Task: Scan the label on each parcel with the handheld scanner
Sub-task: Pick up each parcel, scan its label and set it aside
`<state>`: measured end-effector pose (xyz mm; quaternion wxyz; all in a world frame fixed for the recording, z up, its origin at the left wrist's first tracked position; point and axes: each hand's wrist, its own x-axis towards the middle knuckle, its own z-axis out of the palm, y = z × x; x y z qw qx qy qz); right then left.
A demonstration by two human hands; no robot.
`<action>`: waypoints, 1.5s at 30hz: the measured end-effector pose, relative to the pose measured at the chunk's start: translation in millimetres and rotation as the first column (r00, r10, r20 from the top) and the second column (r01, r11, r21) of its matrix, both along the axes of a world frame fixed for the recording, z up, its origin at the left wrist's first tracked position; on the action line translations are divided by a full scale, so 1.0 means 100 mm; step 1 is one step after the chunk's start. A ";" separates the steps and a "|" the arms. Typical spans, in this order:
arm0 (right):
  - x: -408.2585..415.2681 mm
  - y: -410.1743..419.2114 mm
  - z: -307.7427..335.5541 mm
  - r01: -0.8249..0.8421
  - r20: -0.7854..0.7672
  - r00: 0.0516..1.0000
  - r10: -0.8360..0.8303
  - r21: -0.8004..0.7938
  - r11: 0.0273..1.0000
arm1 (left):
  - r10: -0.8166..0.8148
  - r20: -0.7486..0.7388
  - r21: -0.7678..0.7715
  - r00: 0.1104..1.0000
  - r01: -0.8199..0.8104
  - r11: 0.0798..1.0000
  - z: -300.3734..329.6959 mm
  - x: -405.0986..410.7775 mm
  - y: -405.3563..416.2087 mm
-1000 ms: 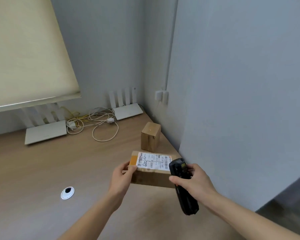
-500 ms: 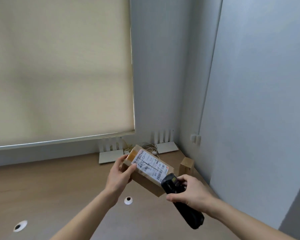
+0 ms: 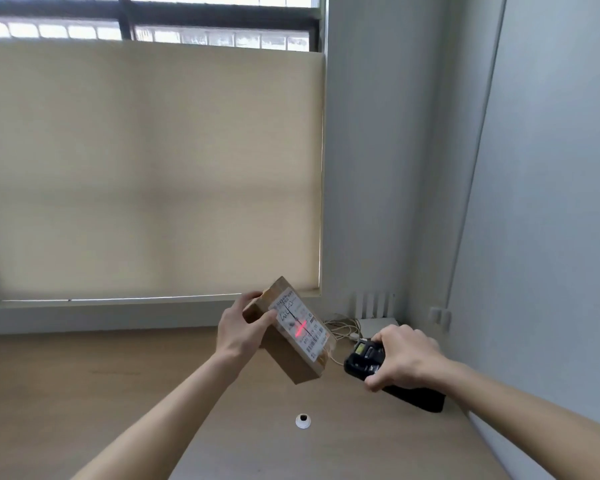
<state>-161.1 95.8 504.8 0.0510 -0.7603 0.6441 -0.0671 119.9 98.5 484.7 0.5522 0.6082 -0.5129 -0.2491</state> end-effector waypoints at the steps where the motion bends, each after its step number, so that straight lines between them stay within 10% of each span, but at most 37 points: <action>1: 0.02 0.02 0.04 -0.005 -0.019 1.000 0.005 0.002 1.000 | 0.007 -0.003 -0.014 1.000 -0.007 1.000 0.04 0.01 0.04; 31: 1.59 0.45 0.38 -0.299 -0.017 0.954 0.299 -0.042 0.953 | 0.416 -0.101 -0.094 0.904 -0.425 0.900 0.22 1.38 1.46; 45: 4.89 2.09 0.01 -0.780 0.725 0.495 0.478 0.128 0.613 | 0.507 -0.498 0.060 0.704 -0.556 0.829 -0.13 3.97 3.89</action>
